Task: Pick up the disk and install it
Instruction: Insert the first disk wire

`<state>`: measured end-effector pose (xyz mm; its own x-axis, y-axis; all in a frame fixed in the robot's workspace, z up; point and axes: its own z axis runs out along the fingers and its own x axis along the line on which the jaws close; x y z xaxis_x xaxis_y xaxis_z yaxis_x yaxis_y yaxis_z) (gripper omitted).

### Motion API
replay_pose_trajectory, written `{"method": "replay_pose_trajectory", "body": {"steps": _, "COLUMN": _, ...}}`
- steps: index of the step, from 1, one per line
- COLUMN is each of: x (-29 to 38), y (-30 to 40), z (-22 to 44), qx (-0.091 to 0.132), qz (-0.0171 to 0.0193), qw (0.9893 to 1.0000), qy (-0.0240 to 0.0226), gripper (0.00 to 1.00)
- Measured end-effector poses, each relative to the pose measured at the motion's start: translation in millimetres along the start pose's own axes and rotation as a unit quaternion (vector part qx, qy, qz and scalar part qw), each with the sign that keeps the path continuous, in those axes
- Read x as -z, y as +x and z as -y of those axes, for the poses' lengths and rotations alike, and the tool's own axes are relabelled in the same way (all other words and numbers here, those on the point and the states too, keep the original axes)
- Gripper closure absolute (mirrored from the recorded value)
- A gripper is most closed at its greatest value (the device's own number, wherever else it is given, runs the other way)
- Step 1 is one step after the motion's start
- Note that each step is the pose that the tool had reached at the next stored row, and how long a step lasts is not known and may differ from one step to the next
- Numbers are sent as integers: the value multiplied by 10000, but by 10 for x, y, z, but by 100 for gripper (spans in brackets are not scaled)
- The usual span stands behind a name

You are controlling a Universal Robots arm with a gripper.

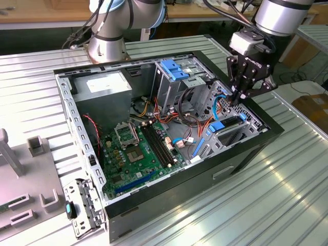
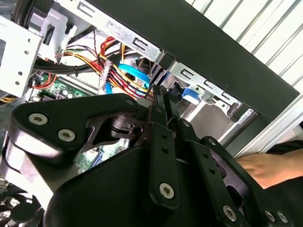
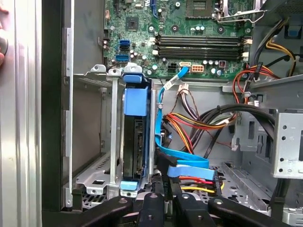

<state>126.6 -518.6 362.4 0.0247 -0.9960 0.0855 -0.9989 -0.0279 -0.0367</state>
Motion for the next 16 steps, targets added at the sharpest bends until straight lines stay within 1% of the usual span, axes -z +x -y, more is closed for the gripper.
{"method": "replay_pose_trajectory", "body": {"steps": 2, "x": -1, "y": 17, "z": 0, "qx": -43, "qz": -2, "qw": 10000, "qy": -4, "gripper": 84}}
{"method": "replay_pose_trajectory", "body": {"steps": 3, "x": -2, "y": 28, "z": 0, "qx": -47, "qz": 3, "qw": 10000, "qy": -4, "gripper": 84}}
{"method": "replay_pose_trajectory", "body": {"steps": 4, "x": -4, "y": 59, "z": -1, "qx": -52, "qz": 47, "qw": 10000, "qy": 0, "gripper": 84}}
{"method": "replay_pose_trajectory", "body": {"steps": 5, "x": -8, "y": 89, "z": -1, "qx": -56, "qz": 125, "qw": 9999, "qy": 18, "gripper": 84}}
{"method": "replay_pose_trajectory", "body": {"steps": 6, "x": -12, "y": 133, "z": -3, "qx": -65, "qz": 265, "qw": 9996, "qy": 67, "gripper": 84}}
{"method": "replay_pose_trajectory", "body": {"steps": 7, "x": -15, "y": 160, "z": -6, "qx": -72, "qz": 308, "qw": 9994, "qy": 131, "gripper": 84}}
{"method": "replay_pose_trajectory", "body": {"steps": 8, "x": -16, "y": 165, "z": -17, "qx": -76, "qz": 318, "qw": 9992, "qy": 218, "gripper": 84}}
{"method": "replay_pose_trajectory", "body": {"steps": 9, "x": -16, "y": 166, "z": -34, "qx": -80, "qz": 323, "qw": 9990, "qy": 290, "gripper": 84}}
{"method": "replay_pose_trajectory", "body": {"steps": 10, "x": -16, "y": 165, "z": -57, "qx": -81, "qz": 325, "qw": 9990, "qy": 298, "gripper": 84}}
{"method": "replay_pose_trajectory", "body": {"steps": 12, "x": -16, "y": 170, "z": -88, "qx": -88, "qz": 326, "qw": 9990, "qy": 298, "gripper": 84}}
{"method": "replay_pose_trajectory", "body": {"steps": 15, "x": -31, "y": 268, "z": -92, "qx": -123, "qz": 324, "qw": 9990, "qy": 297, "gripper": 84}}
{"method": "replay_pose_trajectory", "body": {"steps": 16, "x": -33, "y": 288, "z": -93, "qx": -126, "qz": 323, "qw": 9990, "qy": 296, "gripper": 84}}
